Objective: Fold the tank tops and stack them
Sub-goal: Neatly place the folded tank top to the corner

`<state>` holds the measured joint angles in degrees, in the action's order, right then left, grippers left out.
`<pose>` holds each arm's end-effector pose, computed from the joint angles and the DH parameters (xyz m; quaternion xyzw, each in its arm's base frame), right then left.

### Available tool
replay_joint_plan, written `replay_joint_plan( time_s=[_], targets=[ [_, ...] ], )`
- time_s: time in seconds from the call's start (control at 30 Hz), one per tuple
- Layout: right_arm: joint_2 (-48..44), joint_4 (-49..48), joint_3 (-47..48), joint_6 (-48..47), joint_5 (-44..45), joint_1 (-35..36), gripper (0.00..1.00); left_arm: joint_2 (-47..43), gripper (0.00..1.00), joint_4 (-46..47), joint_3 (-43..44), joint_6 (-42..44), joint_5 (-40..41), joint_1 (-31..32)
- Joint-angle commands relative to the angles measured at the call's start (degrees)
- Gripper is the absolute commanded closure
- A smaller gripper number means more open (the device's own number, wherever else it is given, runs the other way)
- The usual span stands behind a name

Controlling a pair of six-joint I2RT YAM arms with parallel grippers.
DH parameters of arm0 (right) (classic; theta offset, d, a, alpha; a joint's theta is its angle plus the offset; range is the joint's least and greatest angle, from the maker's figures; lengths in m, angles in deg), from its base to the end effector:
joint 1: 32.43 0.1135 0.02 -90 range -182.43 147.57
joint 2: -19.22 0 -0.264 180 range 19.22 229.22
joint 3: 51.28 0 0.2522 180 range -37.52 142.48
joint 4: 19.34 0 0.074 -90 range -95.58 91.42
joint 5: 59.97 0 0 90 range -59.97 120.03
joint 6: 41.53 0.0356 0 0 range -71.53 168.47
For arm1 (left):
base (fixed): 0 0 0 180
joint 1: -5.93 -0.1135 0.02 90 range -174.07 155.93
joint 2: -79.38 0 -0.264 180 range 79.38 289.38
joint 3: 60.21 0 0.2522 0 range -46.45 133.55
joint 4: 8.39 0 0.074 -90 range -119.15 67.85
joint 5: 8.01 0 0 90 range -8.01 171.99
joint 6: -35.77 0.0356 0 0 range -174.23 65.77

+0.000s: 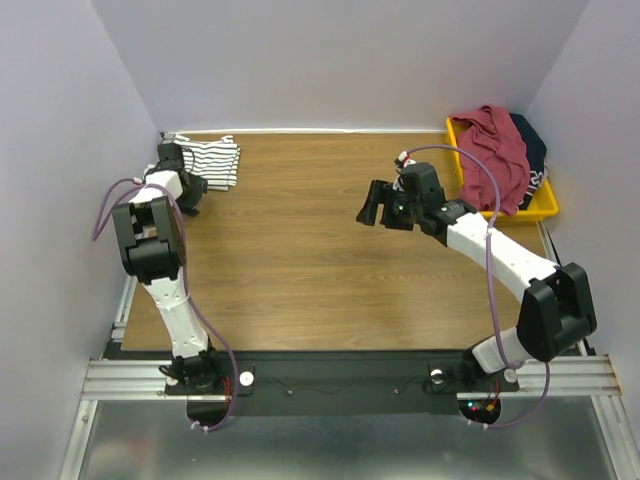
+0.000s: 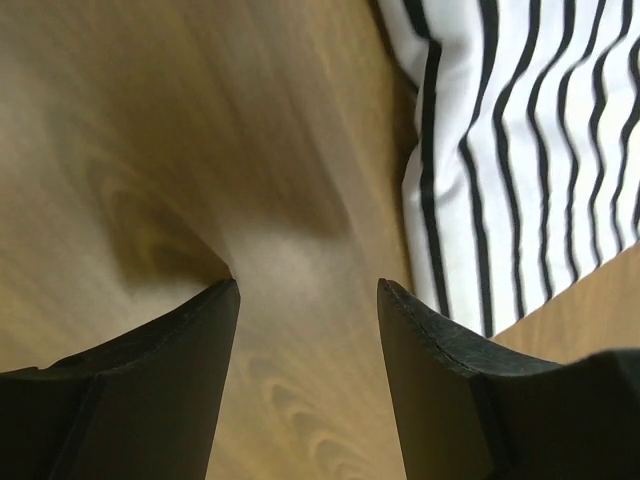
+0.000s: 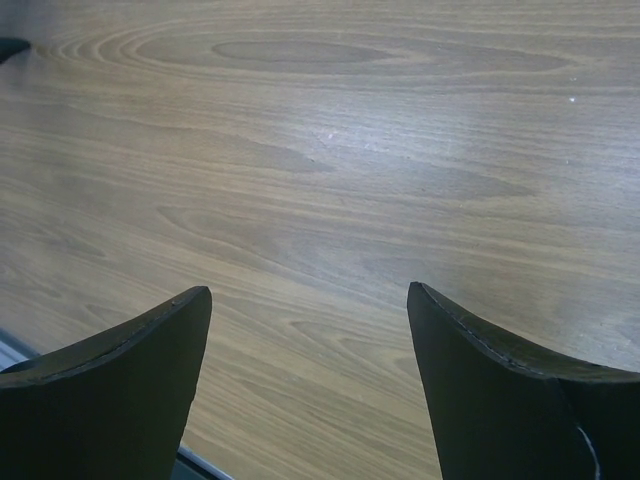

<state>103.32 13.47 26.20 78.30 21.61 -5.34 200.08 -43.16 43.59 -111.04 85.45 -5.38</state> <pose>0.2894 0.1539 0.2777 -0.0098 0.9022 0.2614 0.3429 0.4546 0.0931 0.1813 -0.5370 0.7766 -0.1006 0.3136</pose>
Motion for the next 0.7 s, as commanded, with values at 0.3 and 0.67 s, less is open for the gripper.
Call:
replay_joint_plan(
  time_s=[0.3, 0.67],
  targets=[
    [-3.85, -1.21, 0.88, 0.76, 3.41, 0.24, 0.12, -28.48, 0.31, 6.68, -17.86, 13.48, -2.58, 17.18],
    [-11.22, -1.12, -3.07, 2.08, 8.07, 0.24, 0.09, -43.00, 0.31, 6.34, -20.87, 22.61, 3.47, 41.27]
  ],
)
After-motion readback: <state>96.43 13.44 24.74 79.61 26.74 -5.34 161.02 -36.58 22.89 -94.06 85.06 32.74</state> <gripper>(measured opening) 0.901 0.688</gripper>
